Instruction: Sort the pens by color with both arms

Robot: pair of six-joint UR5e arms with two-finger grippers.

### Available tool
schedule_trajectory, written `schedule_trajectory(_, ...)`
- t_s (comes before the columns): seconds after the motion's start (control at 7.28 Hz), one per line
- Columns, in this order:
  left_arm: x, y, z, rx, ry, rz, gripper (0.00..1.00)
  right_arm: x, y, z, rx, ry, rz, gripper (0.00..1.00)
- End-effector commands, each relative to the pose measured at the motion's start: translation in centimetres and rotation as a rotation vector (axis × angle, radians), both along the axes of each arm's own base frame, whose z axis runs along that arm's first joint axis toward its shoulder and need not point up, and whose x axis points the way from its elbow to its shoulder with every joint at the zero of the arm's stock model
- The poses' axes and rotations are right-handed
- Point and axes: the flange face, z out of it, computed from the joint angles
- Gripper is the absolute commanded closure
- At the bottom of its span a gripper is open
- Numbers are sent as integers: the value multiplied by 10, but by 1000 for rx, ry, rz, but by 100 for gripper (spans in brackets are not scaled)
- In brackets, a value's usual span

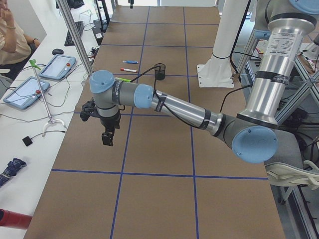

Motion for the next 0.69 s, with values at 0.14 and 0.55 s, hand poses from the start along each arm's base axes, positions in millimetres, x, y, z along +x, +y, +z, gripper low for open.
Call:
schedule_trajectory(0.14, -5, 52, 63, -39, -7, -10, 0, 94, 96, 161, -108, 35, -33, 0)
schedule_trajectory(0.55, -3, 76, 101, -84, 3, -2, 0, 120, 181, 252, -149, 59, 6, 0)
